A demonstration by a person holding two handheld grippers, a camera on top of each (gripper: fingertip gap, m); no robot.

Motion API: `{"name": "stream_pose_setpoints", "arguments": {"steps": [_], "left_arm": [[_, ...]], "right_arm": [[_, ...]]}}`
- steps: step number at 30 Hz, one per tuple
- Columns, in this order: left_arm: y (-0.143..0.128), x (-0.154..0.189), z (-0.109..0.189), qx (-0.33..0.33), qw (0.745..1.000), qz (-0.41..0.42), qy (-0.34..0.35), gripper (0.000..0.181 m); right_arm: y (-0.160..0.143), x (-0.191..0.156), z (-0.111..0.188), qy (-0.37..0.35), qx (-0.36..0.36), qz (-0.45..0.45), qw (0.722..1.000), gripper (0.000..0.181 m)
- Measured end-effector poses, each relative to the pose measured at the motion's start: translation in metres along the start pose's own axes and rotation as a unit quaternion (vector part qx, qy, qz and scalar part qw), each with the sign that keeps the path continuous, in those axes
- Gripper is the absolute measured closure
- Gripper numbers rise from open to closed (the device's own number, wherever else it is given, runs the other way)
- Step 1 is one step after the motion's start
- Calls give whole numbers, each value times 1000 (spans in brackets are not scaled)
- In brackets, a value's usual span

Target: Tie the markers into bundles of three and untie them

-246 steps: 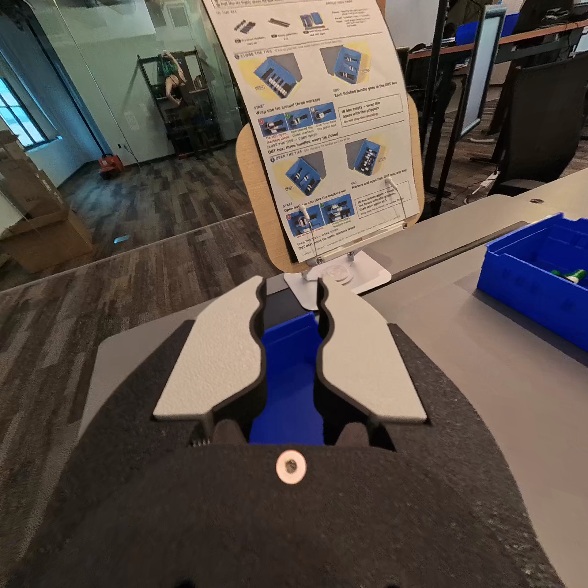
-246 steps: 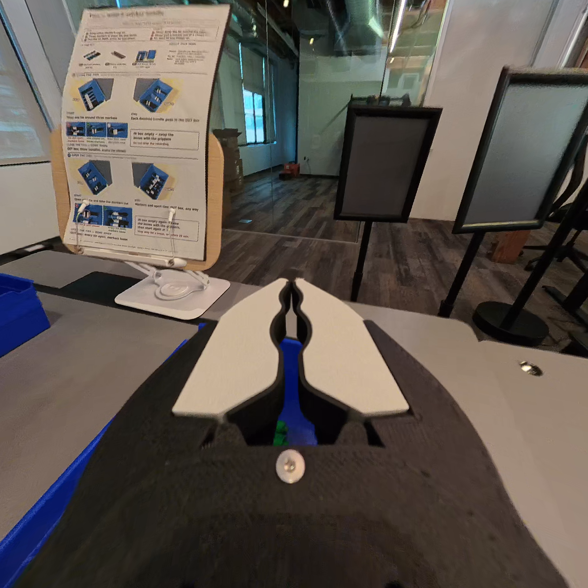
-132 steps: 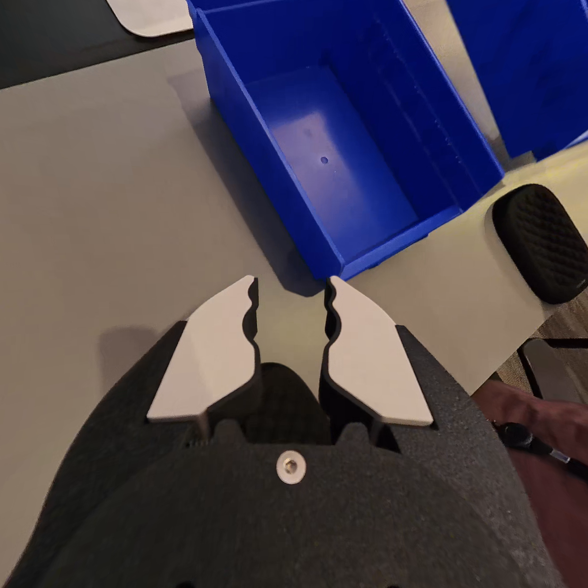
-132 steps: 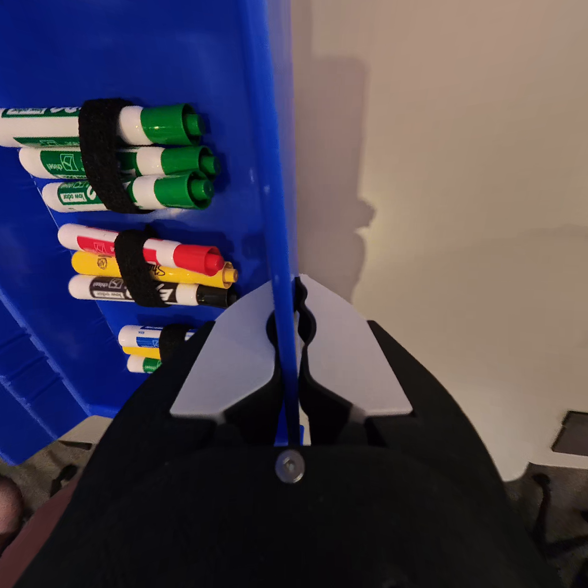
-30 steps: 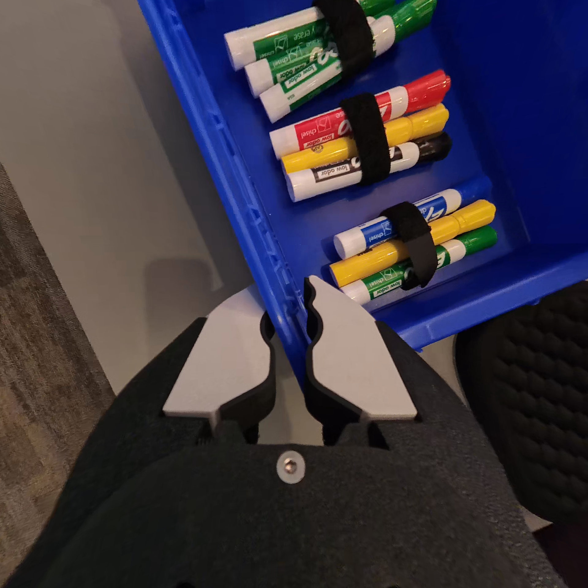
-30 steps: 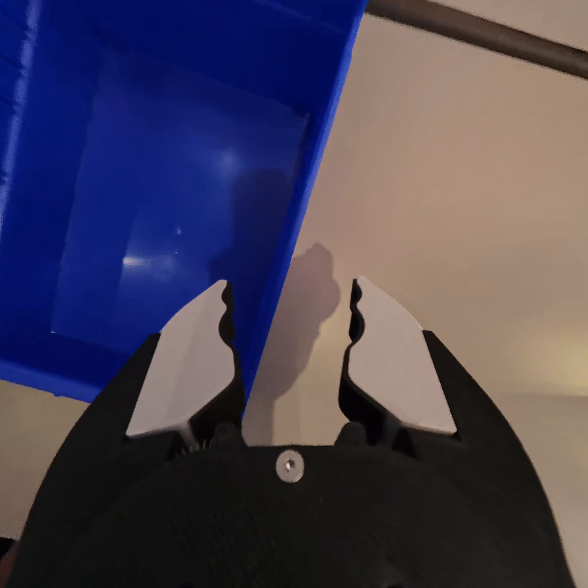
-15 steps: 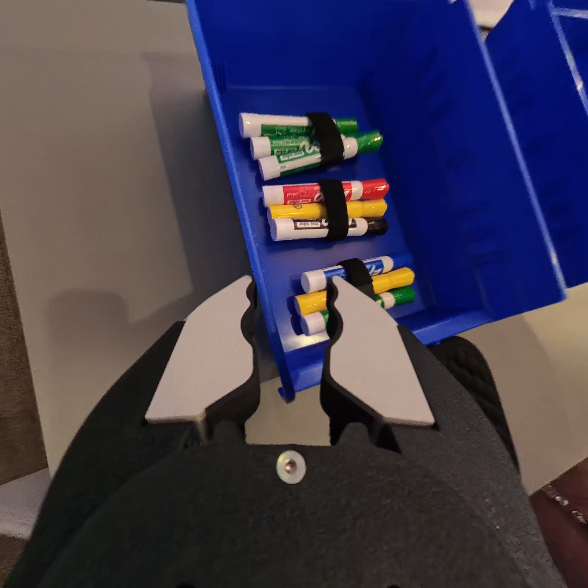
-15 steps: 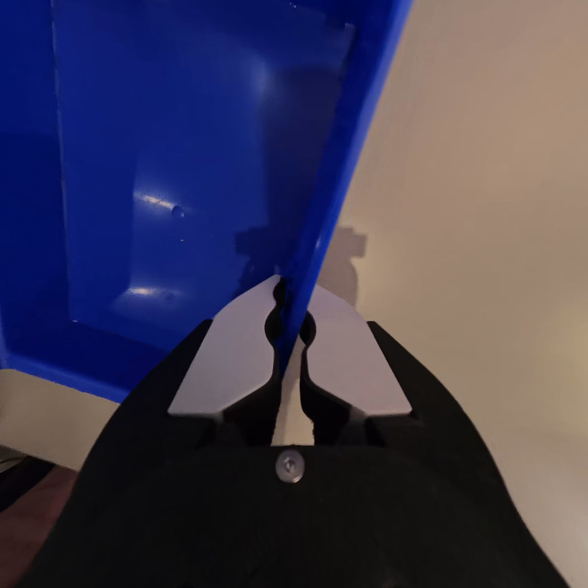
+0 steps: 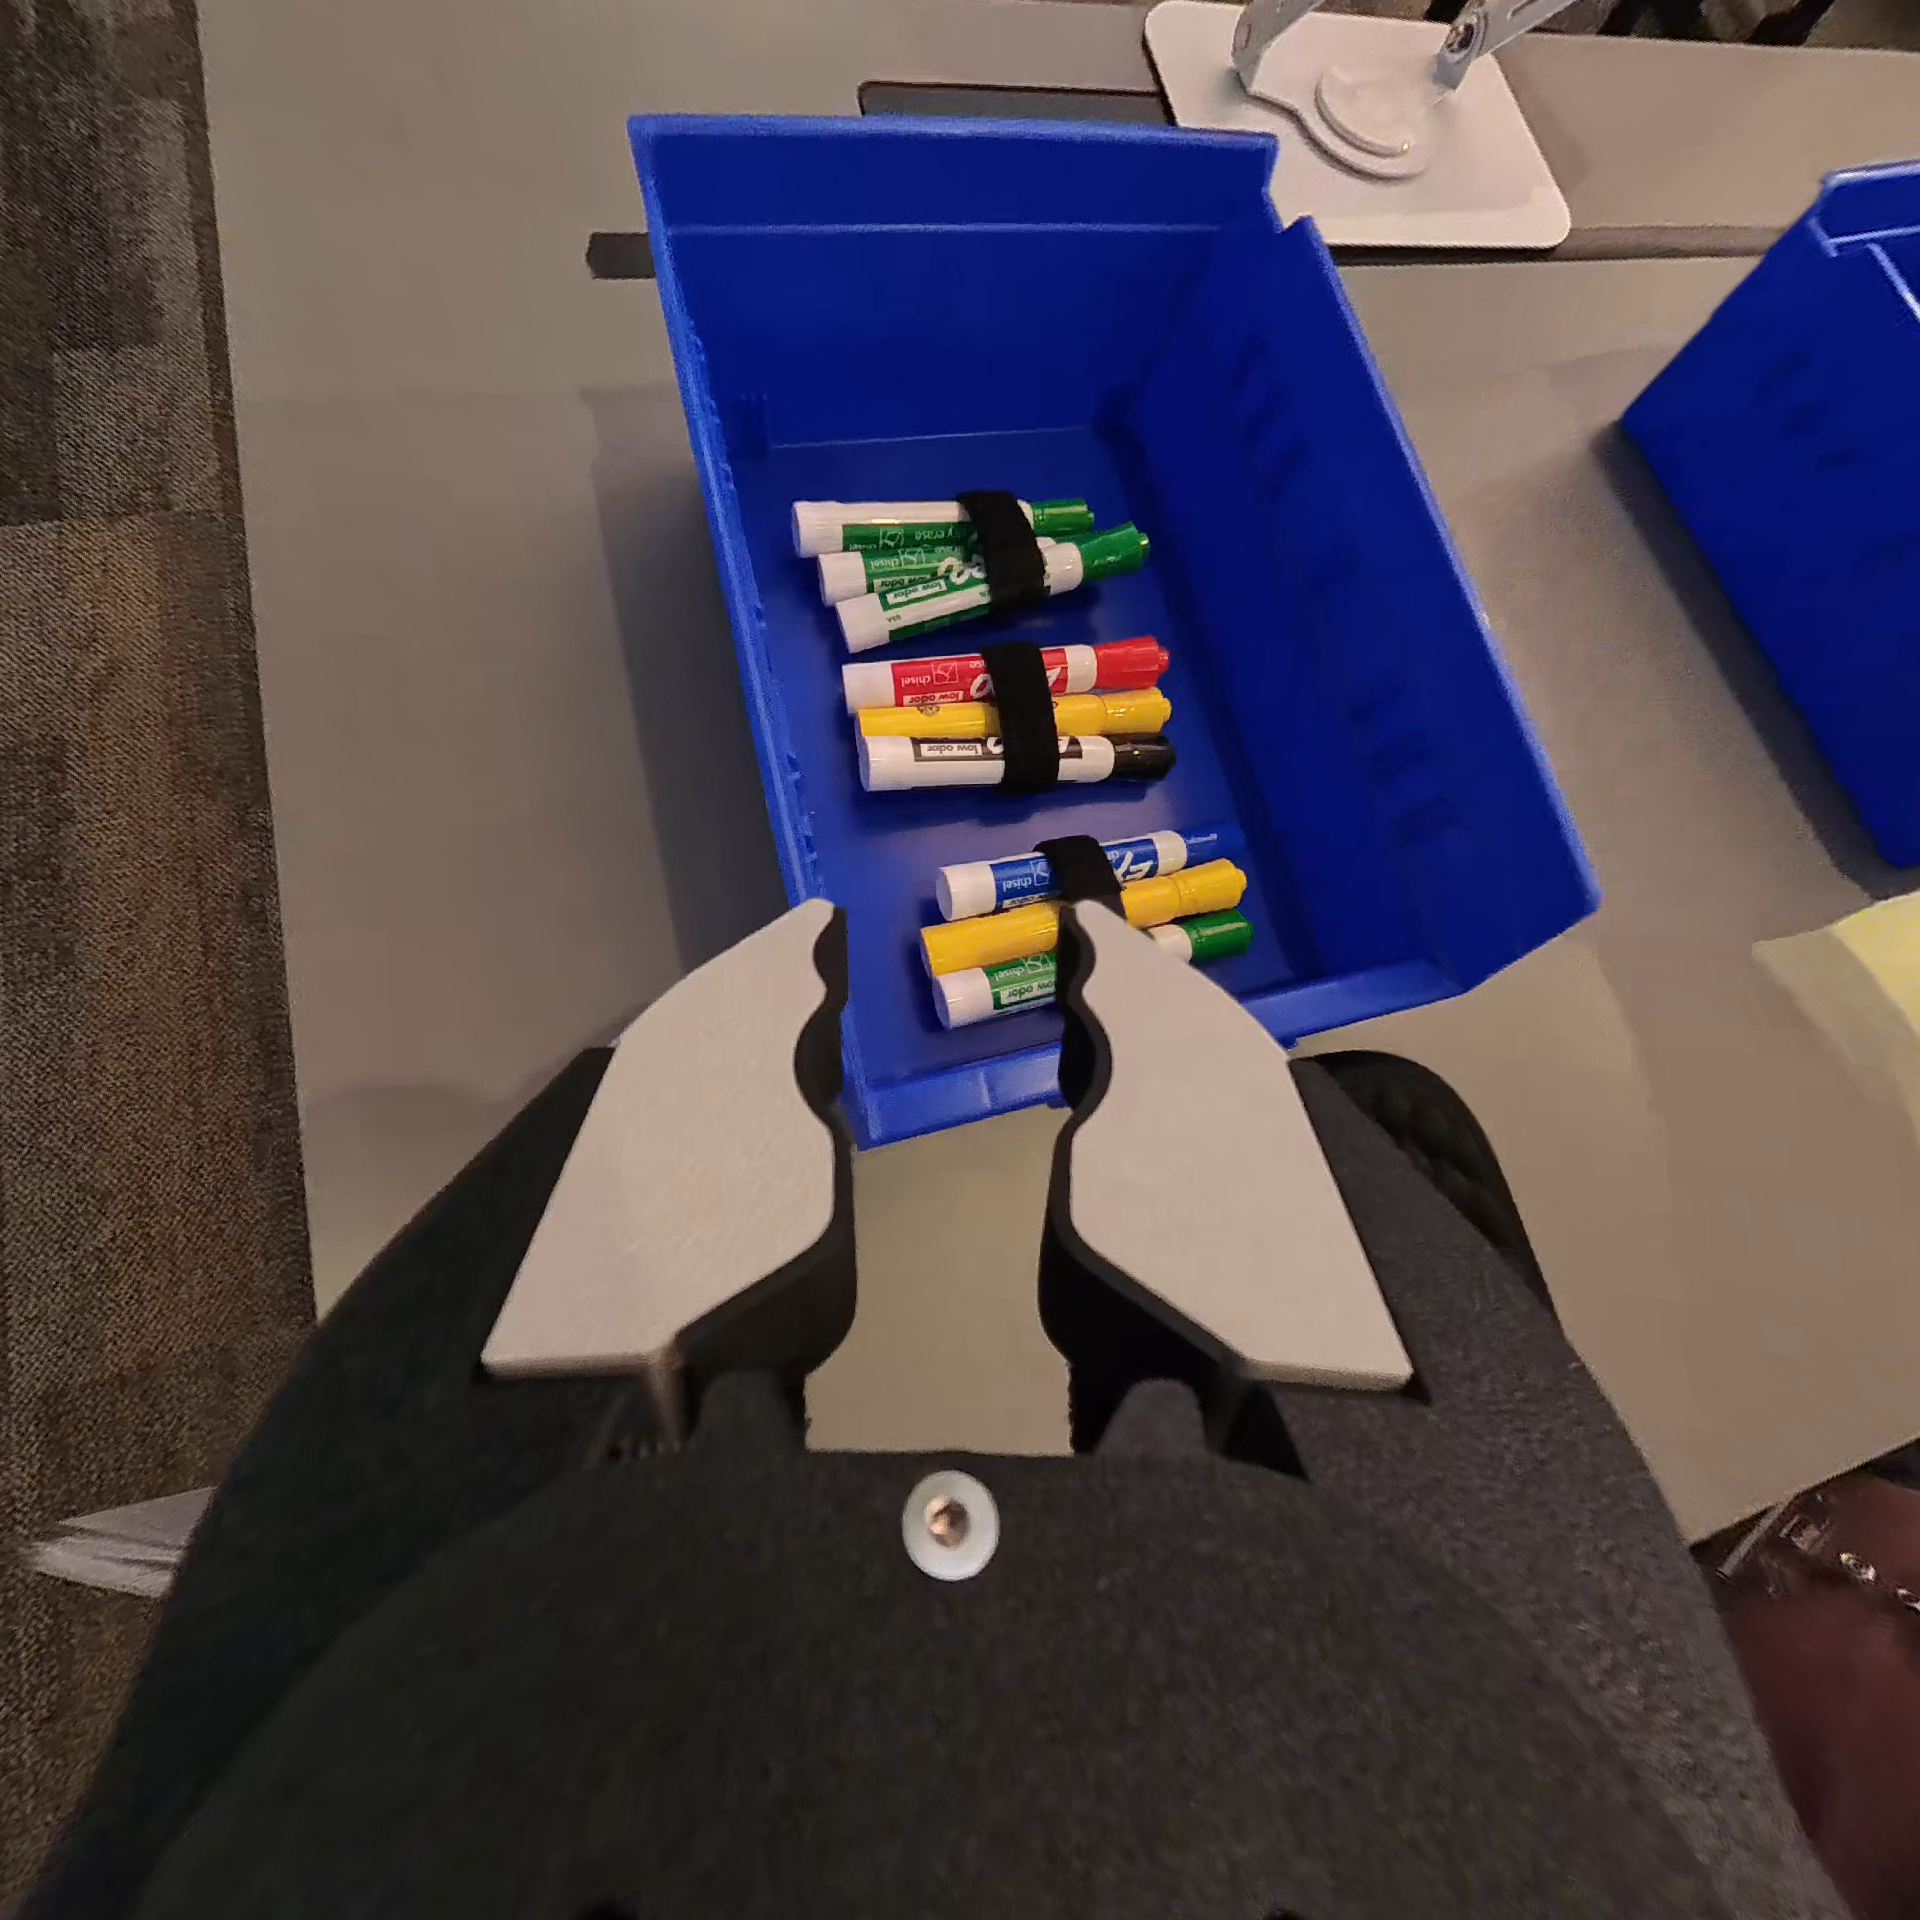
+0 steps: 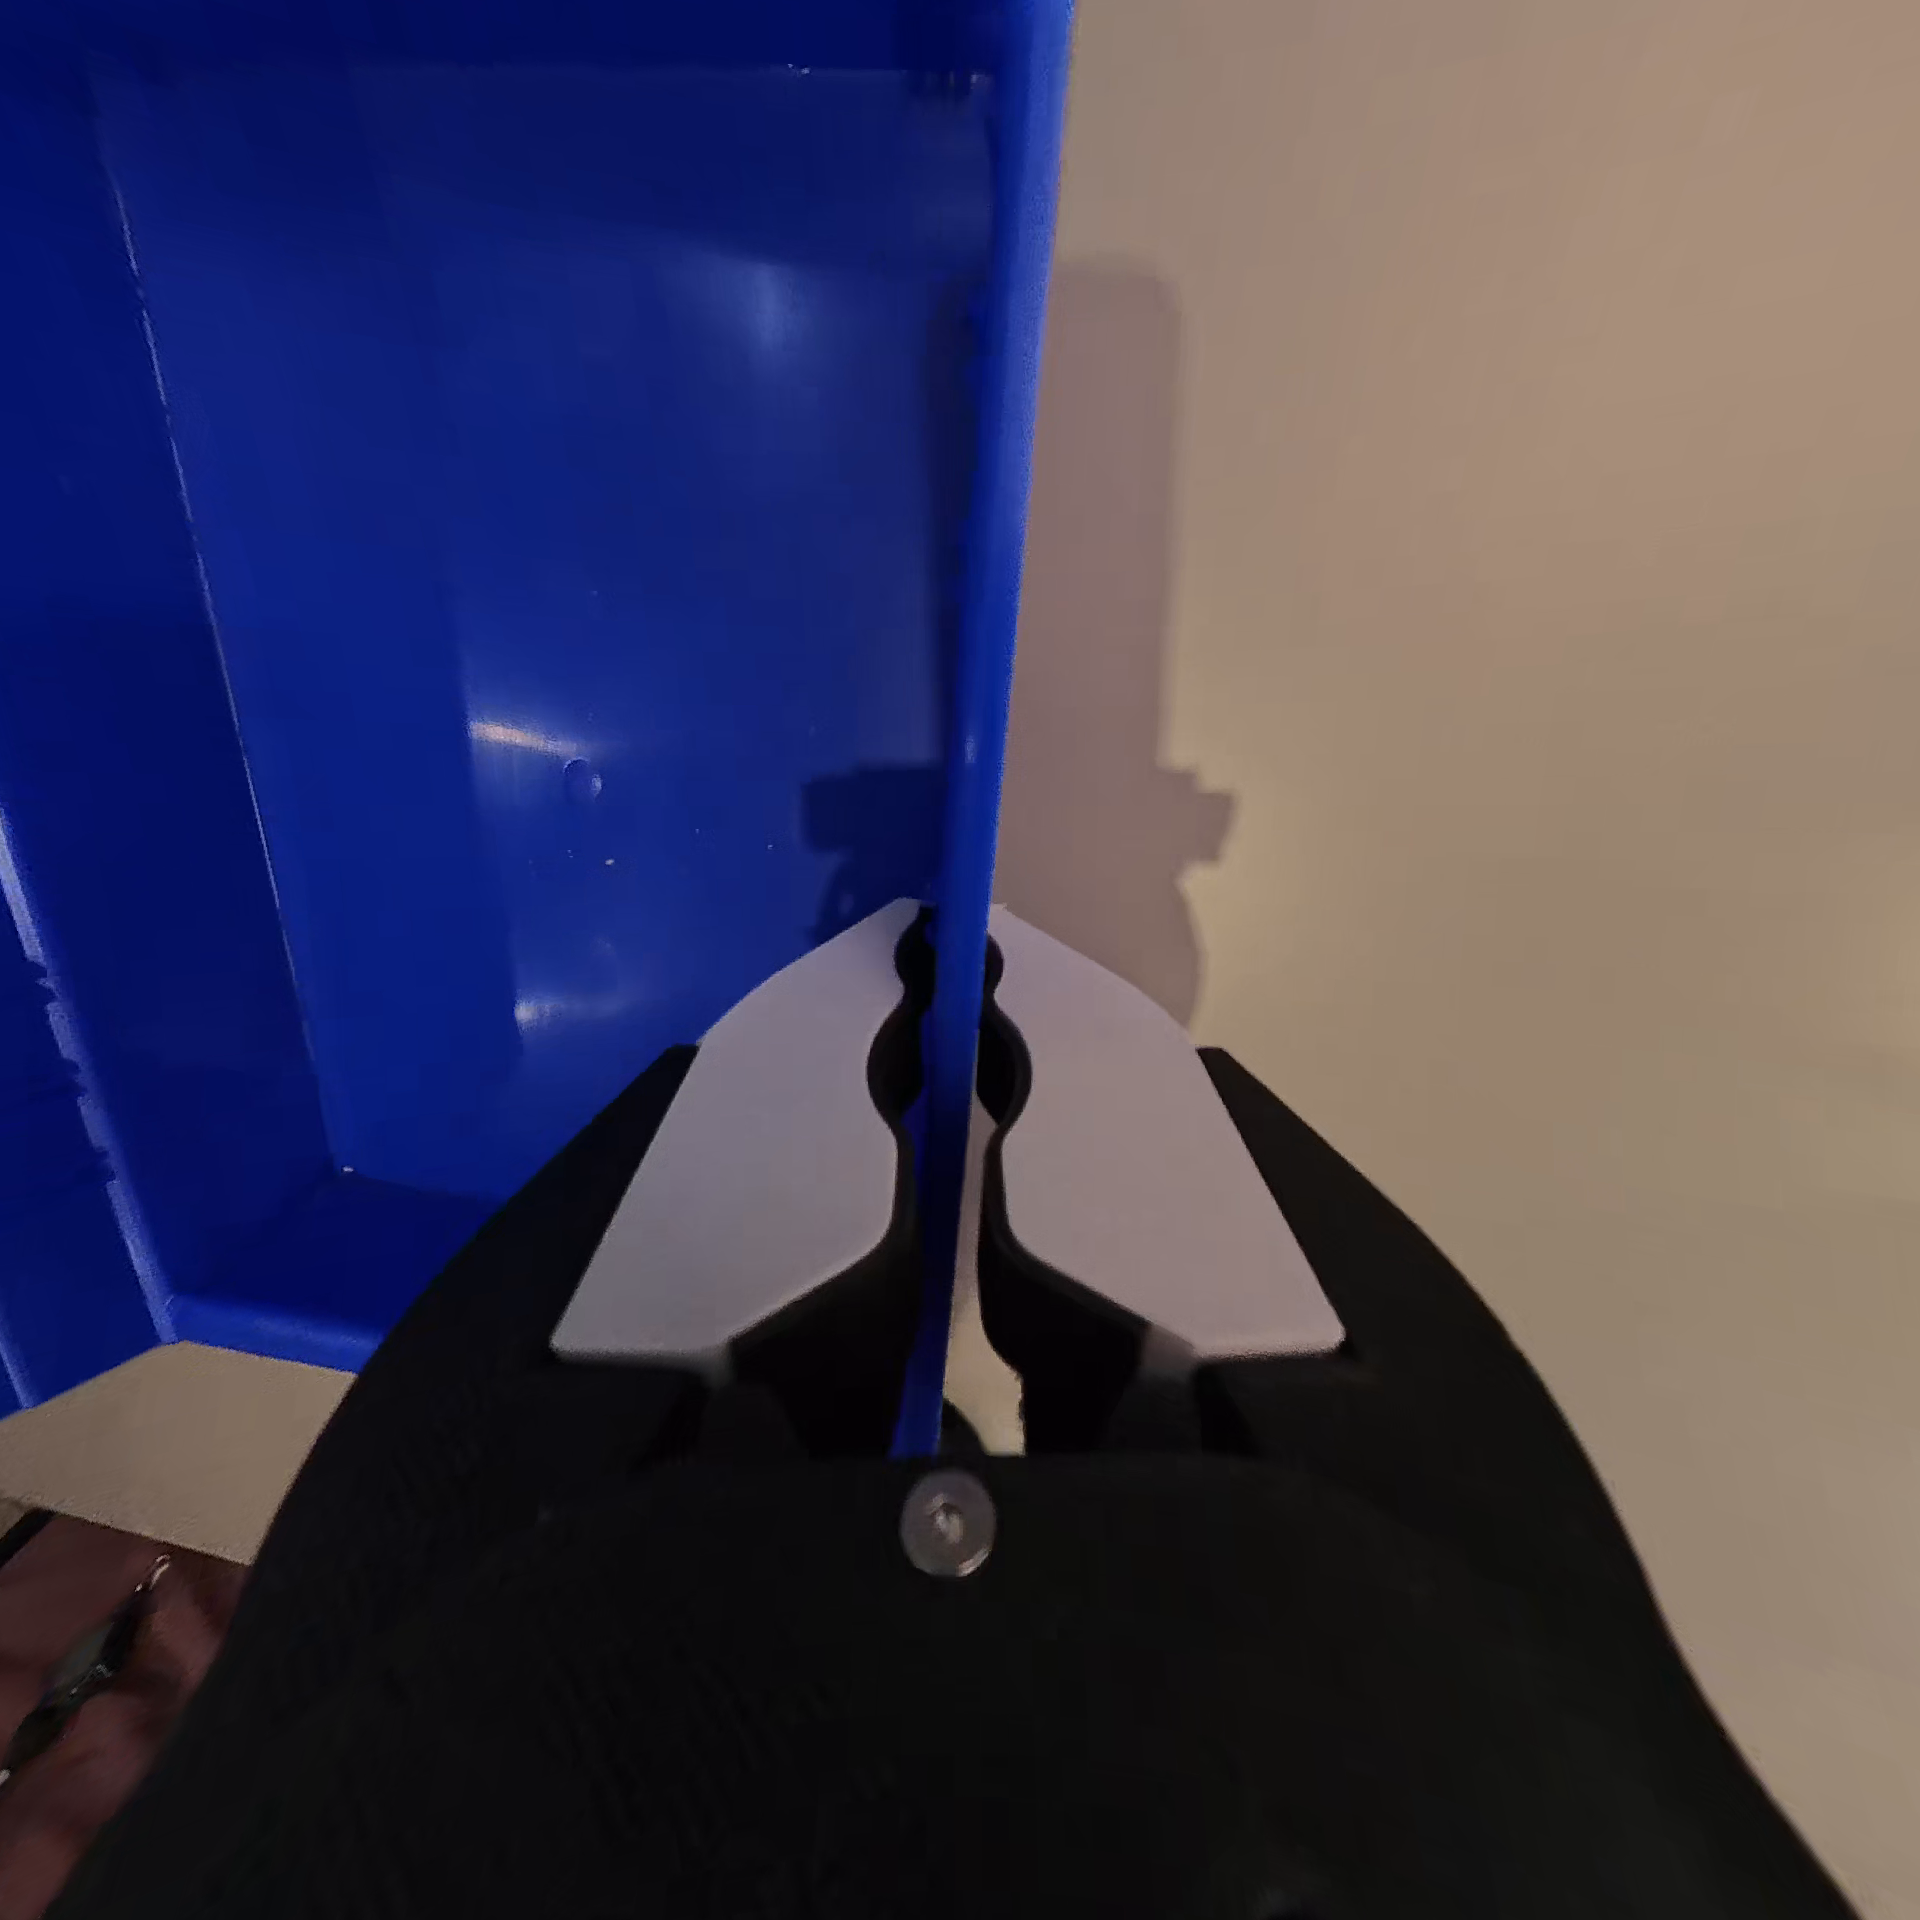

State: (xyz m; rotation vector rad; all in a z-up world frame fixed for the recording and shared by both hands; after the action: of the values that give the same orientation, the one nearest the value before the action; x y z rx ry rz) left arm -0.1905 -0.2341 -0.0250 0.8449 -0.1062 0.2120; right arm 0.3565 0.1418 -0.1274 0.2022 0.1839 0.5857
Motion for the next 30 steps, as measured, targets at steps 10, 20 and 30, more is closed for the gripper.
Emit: {"name": "stream_pose_setpoints", "arguments": {"steps": [10,20,30], "left_arm": [[14,12,-7,23,999,25,4,143],[31,37,9,45,999,-4,18,139],[0,75,-25,-50,987,-149,-16,136]], "right_arm": [[-32,108,20,-20,-3,-71,997,174],[-8,133,69,-119,172,2,978,134],[29,-13,210,68,545,197,813,116]]}}
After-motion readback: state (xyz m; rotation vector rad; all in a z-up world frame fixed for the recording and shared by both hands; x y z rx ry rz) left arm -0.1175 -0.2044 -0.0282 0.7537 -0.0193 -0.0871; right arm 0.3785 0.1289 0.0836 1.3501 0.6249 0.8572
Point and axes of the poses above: each gripper's, where its closed fingertips meet, z back along the fingers, y out of its top, x = y × z across the jaws, the point moved 1 cm from there along z, back along the fingers, and after that the axes turned 2 degrees about -y, right-handed, at the moved point
